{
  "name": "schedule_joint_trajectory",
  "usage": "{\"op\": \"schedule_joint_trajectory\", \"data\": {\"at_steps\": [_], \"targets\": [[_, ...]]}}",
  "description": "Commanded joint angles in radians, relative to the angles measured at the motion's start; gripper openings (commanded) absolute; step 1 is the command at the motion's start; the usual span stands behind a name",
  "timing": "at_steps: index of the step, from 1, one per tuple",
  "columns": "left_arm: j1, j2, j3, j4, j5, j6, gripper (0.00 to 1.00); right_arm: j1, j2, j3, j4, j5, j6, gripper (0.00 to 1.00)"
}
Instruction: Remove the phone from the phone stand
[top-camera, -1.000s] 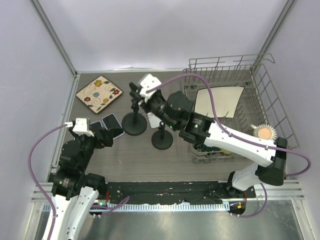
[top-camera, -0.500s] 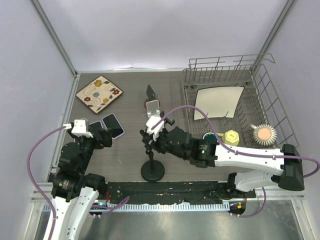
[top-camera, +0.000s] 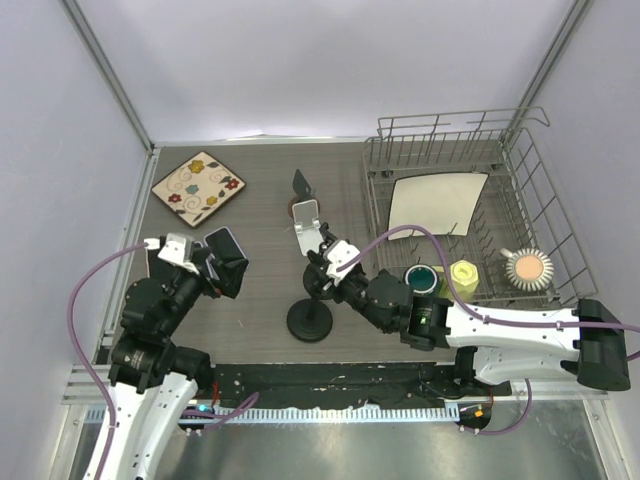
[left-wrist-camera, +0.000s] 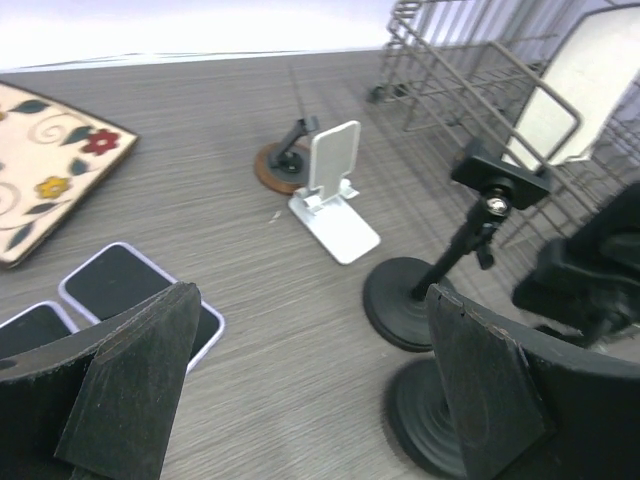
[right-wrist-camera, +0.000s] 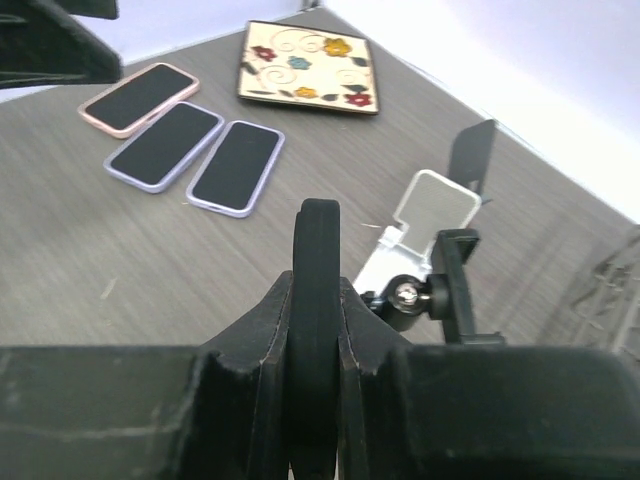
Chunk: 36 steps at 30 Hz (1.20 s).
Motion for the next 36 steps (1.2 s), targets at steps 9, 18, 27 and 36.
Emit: {"op": "schedule_joint_trajectory", "data": {"at_steps": [9, 18, 27, 36], "targets": [[-0.004, 0.111, -0.03, 0.194, 0.318, -0.13, 1.0, -0.06, 0.084, -0.008, 0.419, 0.221, -0.298, 0.01], [-0.051, 0.126, -0.078, 0.285, 0.293, -0.248, 1.0, -0.085, 0.133, 0.084, 0.322, 0.134, -0.234, 0.01], [-0.28, 0.243, -0.101, 0.391, 0.119, -0.242, 1.0, -0.085, 0.05, 0.088, 0.137, 0.031, -0.055, 0.01], [-0.692, 0.448, -0.086, 0.467, -0.265, 0.021, 0.95, -0.067, 0.01, 0.088, 0.051, 0.023, 0.033, 0.01]]}}
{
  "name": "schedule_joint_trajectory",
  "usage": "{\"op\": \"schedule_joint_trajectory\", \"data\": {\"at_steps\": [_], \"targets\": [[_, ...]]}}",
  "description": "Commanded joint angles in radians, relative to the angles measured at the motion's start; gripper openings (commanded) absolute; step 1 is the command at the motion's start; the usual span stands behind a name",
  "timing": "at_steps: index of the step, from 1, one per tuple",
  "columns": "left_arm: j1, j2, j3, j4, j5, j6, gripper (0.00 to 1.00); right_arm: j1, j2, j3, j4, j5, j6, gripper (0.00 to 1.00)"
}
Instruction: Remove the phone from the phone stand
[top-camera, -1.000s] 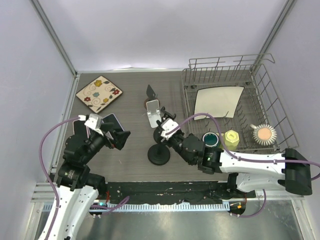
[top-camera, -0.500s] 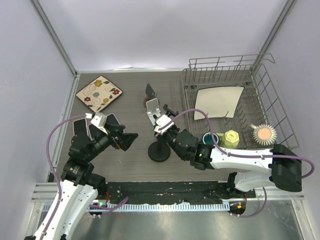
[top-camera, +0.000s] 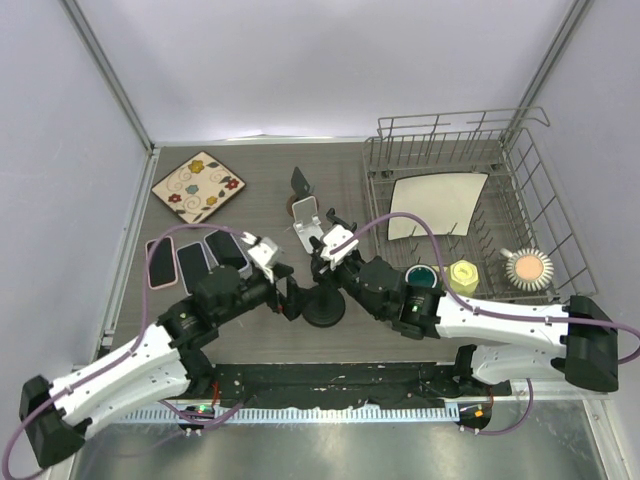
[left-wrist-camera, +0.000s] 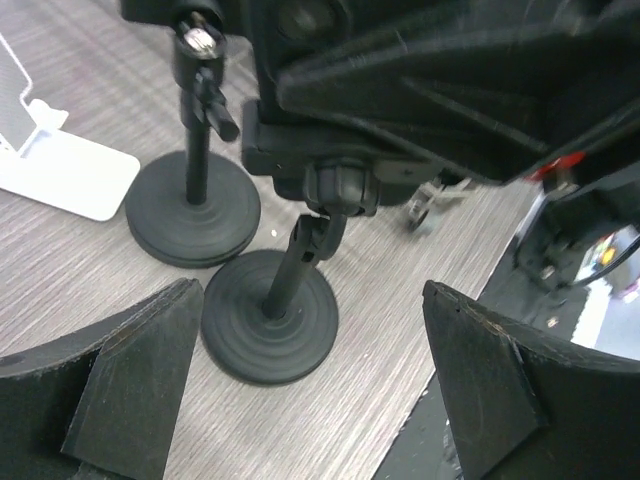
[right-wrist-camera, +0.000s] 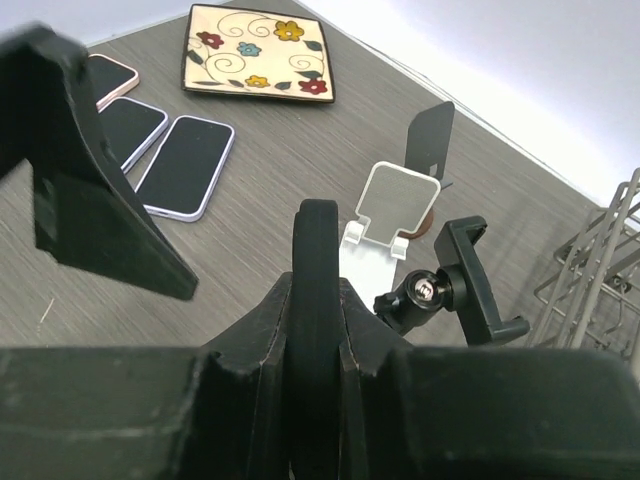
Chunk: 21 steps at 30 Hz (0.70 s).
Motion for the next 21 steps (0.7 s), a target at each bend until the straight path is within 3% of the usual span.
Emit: {"op": "schedule_joint_trajectory", "data": {"at_steps": [1, 3, 13, 19, 21], "targets": [[-0.141, 0.086, 0.01, 0.136, -0.262, 0.161, 0.93, 0.013, -0.08, 0.04, 0.037, -0.004, 0.089, 0.01], [-0.16, 0.133, 0.001, 0.19, -0.286, 0.193, 0.85, 0.016, -0.091, 0.028, 0.033, -0.003, 0.107, 0.01], [-0.181, 0.317, -0.002, 0.396, -0.282, 0.229, 0.71, 0.027, -0.134, -0.015, 0.013, 0.013, 0.166, 0.01], [-0.22, 0.365, -0.014, 0.448, -0.273, 0.22, 0.5, 0.033, -0.158, -0.032, -0.013, 0.008, 0.201, 0.01], [-0.233, 0.365, -0.025, 0.451, -0.28, 0.22, 0.35, 0.031, -0.166, -0.032, -0.028, 0.013, 0.206, 0.04]]}}
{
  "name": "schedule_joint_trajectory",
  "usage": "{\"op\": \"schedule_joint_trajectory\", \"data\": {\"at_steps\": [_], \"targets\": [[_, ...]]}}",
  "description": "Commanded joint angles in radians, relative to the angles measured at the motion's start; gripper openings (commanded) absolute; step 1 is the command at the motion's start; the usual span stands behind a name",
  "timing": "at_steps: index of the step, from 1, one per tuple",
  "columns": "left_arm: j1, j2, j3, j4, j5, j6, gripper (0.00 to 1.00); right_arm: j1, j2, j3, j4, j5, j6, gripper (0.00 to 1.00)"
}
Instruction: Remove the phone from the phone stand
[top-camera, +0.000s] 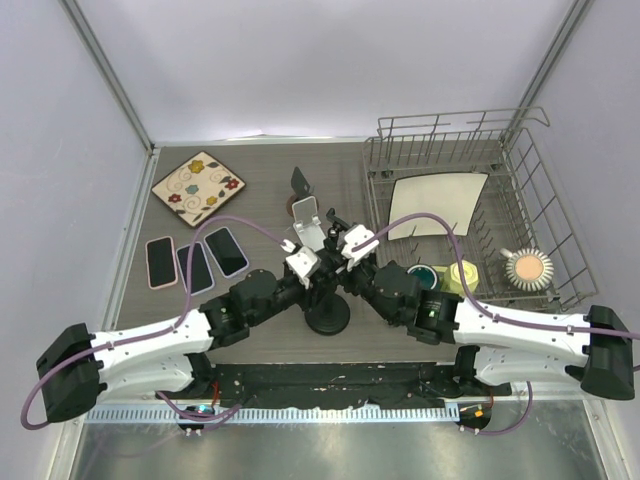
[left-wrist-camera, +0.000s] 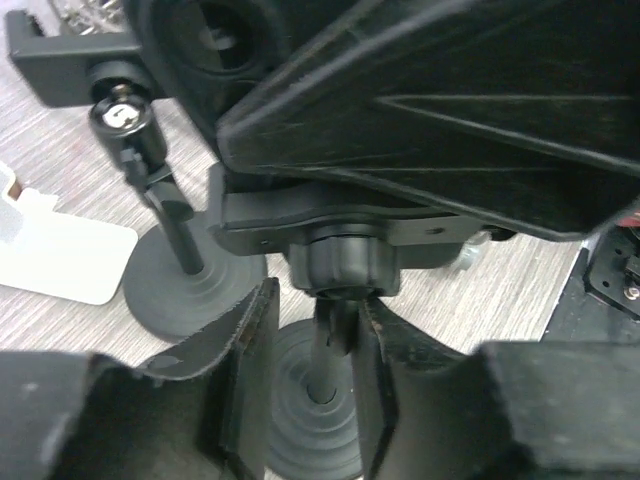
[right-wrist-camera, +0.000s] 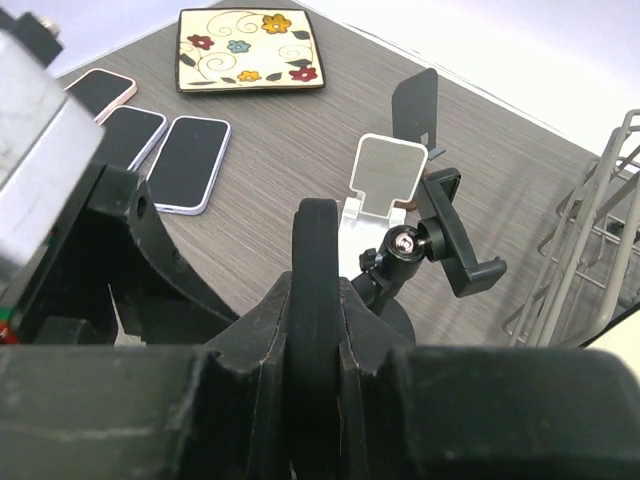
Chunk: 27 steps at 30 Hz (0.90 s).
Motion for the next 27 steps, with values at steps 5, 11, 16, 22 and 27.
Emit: {"op": "schedule_joint_trajectory", "data": {"at_steps": [5, 11, 16, 22, 27], "targets": [[-0.048, -0.004, -0.054, 0.077, -0.057, 0.019, 0.0, 0.017, -0.058, 0.083, -0.113, 0.03, 0.126, 0.23], [-0.074, -0.043, -0.067, 0.049, -0.084, 0.022, 0.0, 0.019, -0.015, 0.251, -0.392, 0.105, 0.196, 0.44], [-0.1, -0.05, -0.049, 0.002, -0.107, 0.044, 0.0, 0.017, 0.062, 0.365, -0.53, 0.111, 0.238, 0.49], [-0.126, -0.047, -0.035, -0.024, -0.145, 0.053, 0.0, 0.017, 0.111, 0.388, -0.564, 0.122, 0.252, 0.5], [-0.133, -0.058, -0.032, -0.028, -0.163, 0.044, 0.0, 0.017, 0.119, 0.359, -0.544, 0.162, 0.236, 0.49]]}}
